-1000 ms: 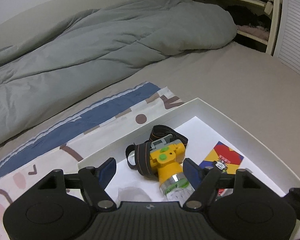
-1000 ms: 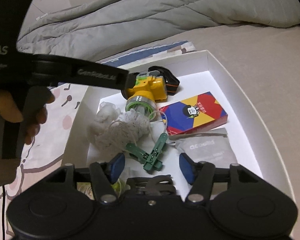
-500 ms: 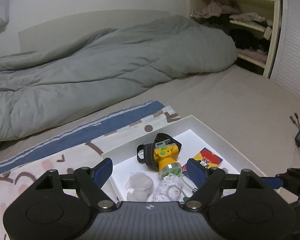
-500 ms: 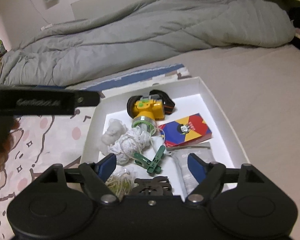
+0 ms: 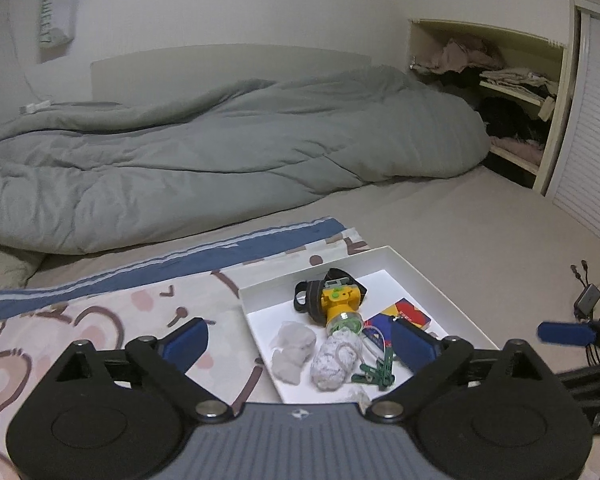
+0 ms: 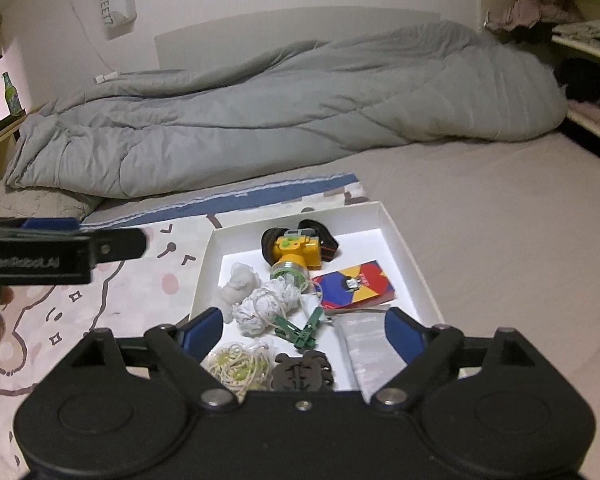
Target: Organize objects
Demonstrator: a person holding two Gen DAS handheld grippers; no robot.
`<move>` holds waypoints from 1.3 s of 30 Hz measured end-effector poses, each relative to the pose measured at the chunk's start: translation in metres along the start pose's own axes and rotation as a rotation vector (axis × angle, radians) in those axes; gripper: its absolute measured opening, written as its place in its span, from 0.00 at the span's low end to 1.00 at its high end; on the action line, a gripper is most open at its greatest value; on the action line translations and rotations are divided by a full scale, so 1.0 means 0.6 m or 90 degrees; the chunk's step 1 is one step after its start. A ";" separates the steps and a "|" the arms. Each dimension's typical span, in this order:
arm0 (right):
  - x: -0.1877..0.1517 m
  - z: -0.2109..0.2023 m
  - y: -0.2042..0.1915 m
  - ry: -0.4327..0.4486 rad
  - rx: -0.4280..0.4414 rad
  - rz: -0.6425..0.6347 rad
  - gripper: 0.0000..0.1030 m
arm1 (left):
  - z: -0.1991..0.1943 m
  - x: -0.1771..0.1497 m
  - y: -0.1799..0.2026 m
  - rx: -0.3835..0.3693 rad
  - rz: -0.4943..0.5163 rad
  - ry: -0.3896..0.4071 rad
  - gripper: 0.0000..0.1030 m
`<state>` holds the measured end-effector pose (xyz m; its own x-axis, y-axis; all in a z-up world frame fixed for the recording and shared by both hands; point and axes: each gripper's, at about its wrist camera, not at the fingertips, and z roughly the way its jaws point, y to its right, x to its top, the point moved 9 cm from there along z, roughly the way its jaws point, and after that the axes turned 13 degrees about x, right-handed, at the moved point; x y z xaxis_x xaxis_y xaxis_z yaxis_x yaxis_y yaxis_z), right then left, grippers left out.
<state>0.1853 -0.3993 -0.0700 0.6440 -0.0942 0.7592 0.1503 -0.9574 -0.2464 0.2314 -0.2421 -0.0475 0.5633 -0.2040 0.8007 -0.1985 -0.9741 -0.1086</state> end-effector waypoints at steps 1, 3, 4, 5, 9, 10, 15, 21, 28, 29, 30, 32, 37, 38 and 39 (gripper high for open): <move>0.000 -0.009 -0.002 0.005 -0.006 -0.002 0.90 | -0.011 -0.004 -0.004 0.001 0.001 0.001 0.96; -0.001 -0.025 -0.005 0.008 -0.017 -0.004 0.91 | -0.033 -0.011 -0.014 0.006 0.000 0.005 0.96; -0.002 -0.033 -0.005 0.009 -0.022 -0.002 0.92 | -0.043 -0.014 -0.019 0.010 0.000 0.008 0.96; -0.003 -0.040 -0.006 0.012 -0.026 0.001 0.92 | -0.054 -0.017 -0.025 0.013 -0.002 0.011 0.96; -0.008 -0.068 -0.017 0.021 -0.041 -0.002 0.94 | -0.088 -0.031 -0.047 0.012 -0.016 0.013 0.97; -0.009 -0.073 -0.022 0.023 -0.047 -0.003 0.94 | -0.096 -0.035 -0.052 0.012 -0.020 0.013 0.97; -0.011 -0.102 -0.053 0.042 -0.044 -0.010 0.94 | -0.127 -0.056 -0.076 0.041 -0.020 0.008 0.97; -0.033 -0.132 -0.081 0.042 -0.045 -0.005 0.94 | -0.168 -0.077 -0.095 0.037 -0.021 0.018 0.98; -0.055 -0.173 -0.109 0.054 -0.065 -0.020 0.95 | -0.201 -0.107 -0.100 0.061 -0.005 0.024 1.00; -0.060 -0.177 -0.112 0.054 -0.067 -0.022 0.95 | -0.206 -0.110 -0.101 0.064 -0.007 0.026 1.00; -0.063 -0.181 -0.113 0.054 -0.070 -0.025 0.95 | -0.209 -0.113 -0.101 0.067 -0.009 0.028 1.00; -0.071 -0.188 -0.117 0.054 -0.079 -0.031 0.96 | -0.215 -0.120 -0.103 0.068 -0.012 0.029 1.00; -0.090 -0.202 -0.120 0.053 -0.105 -0.037 0.97 | -0.222 -0.138 -0.105 0.071 0.000 0.037 1.00; -0.093 -0.203 -0.120 0.052 -0.107 -0.035 0.97 | -0.224 -0.141 -0.103 0.071 0.007 0.037 1.00; -0.096 -0.205 -0.120 0.052 -0.109 -0.032 0.98 | -0.224 -0.143 -0.103 0.073 0.012 0.034 1.00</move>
<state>0.0451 -0.3583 -0.0218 0.5744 -0.0605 0.8164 0.0462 -0.9933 -0.1062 0.0875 -0.1512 -0.0305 0.5160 -0.2204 0.8278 -0.1142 -0.9754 -0.1885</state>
